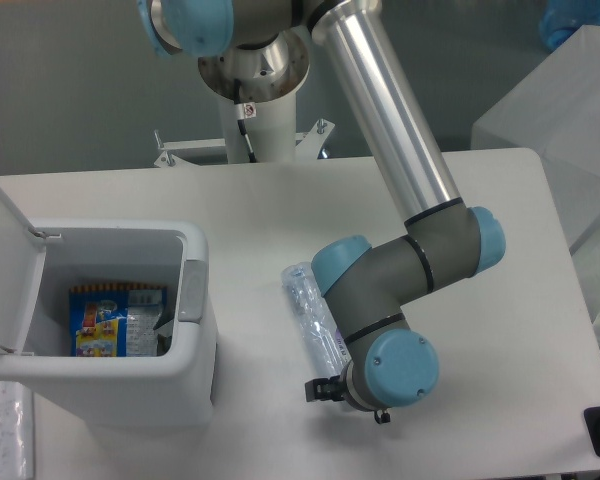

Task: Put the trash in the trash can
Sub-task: 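Lower the gripper around the water bottle and close on it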

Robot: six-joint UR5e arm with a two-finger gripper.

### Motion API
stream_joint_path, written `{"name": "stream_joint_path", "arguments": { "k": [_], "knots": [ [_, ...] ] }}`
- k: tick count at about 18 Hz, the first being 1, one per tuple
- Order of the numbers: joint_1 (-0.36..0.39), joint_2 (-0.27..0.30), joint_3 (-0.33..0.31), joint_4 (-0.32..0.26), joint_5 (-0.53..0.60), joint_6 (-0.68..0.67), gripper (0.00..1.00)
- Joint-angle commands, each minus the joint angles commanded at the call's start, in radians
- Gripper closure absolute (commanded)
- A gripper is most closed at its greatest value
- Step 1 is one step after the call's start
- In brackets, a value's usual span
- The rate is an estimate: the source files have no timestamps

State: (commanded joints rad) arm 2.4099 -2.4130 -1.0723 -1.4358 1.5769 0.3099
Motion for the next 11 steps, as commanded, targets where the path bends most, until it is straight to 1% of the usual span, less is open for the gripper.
{"name": "stream_joint_path", "arguments": {
  "k": [1, 2, 4, 7, 10, 11],
  "knots": [
    [-0.003, -0.002, 0.0, 0.0, -0.002, 0.002, 0.11],
    [-0.003, -0.002, 0.0, 0.0, -0.002, 0.0, 0.19],
    [-0.003, -0.006, 0.0, 0.0, -0.003, 0.0, 0.3],
    [-0.005, -0.006, 0.0, 0.002, -0.003, -0.011, 0.35],
    [-0.003, -0.006, 0.0, 0.0, -0.005, -0.014, 0.51],
    [-0.003, -0.006, 0.0, 0.002, -0.003, -0.014, 0.55]
  ]
}}
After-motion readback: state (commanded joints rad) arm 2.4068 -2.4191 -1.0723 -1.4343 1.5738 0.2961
